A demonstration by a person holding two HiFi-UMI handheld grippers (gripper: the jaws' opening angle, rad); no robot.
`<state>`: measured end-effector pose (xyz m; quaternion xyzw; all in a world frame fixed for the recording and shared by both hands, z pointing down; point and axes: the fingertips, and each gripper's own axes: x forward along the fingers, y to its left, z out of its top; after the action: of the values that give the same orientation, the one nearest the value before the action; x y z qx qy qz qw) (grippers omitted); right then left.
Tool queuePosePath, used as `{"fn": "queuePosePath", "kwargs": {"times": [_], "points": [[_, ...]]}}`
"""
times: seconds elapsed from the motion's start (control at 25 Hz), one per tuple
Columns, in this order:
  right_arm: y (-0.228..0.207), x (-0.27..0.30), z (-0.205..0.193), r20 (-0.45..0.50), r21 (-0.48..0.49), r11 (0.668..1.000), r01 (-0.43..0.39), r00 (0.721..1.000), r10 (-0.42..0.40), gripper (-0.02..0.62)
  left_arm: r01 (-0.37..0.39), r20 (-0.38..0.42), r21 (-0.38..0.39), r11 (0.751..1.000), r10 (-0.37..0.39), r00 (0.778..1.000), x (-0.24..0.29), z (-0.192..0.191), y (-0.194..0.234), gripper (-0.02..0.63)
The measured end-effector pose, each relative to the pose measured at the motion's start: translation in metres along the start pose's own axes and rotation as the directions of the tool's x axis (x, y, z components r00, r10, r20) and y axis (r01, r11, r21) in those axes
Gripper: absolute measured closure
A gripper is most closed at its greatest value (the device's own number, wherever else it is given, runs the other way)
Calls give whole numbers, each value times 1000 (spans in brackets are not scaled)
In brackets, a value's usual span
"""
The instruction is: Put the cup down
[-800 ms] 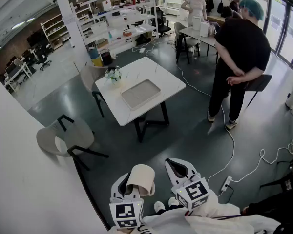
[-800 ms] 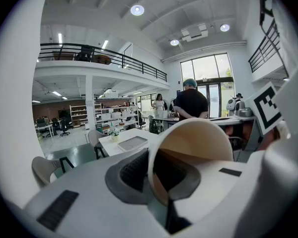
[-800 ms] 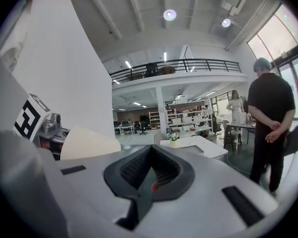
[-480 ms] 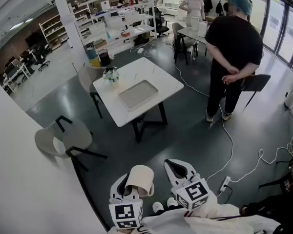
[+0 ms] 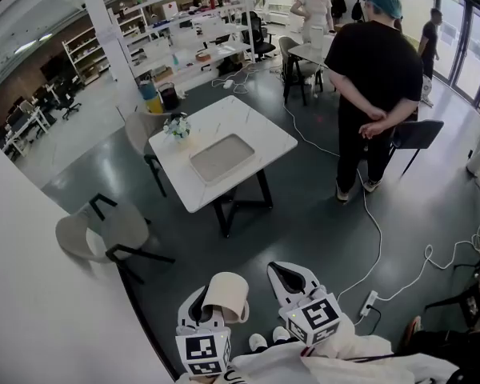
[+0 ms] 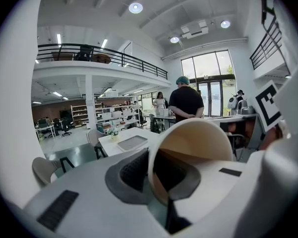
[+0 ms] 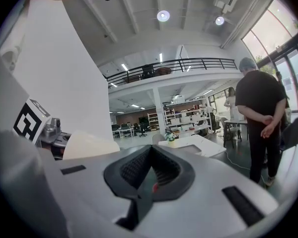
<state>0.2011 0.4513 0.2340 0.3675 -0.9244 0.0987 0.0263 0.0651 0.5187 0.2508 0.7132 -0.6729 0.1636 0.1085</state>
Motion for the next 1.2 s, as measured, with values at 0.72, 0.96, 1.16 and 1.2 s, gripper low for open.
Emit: {"fn": "queuePosePath", "kwargs": {"times": [0.72, 0.96, 1.16, 1.2], "points": [[-45, 5, 7, 26, 9, 999, -39, 999, 39, 592, -66, 21, 5, 998, 66, 998, 28, 17, -13, 563], [-58, 25, 6, 23, 10, 1000, -25, 999, 25, 592, -67, 33, 4, 998, 67, 997, 51, 23, 0, 563], [-70, 53, 5, 18, 6, 1000, -7, 1000, 7, 592, -59, 28, 3, 998, 59, 998, 81, 24, 19, 563], [-72, 60, 6, 16, 1, 1000, -1, 1000, 1, 592, -56, 22, 0, 998, 56, 998, 88, 24, 23, 563]]}}
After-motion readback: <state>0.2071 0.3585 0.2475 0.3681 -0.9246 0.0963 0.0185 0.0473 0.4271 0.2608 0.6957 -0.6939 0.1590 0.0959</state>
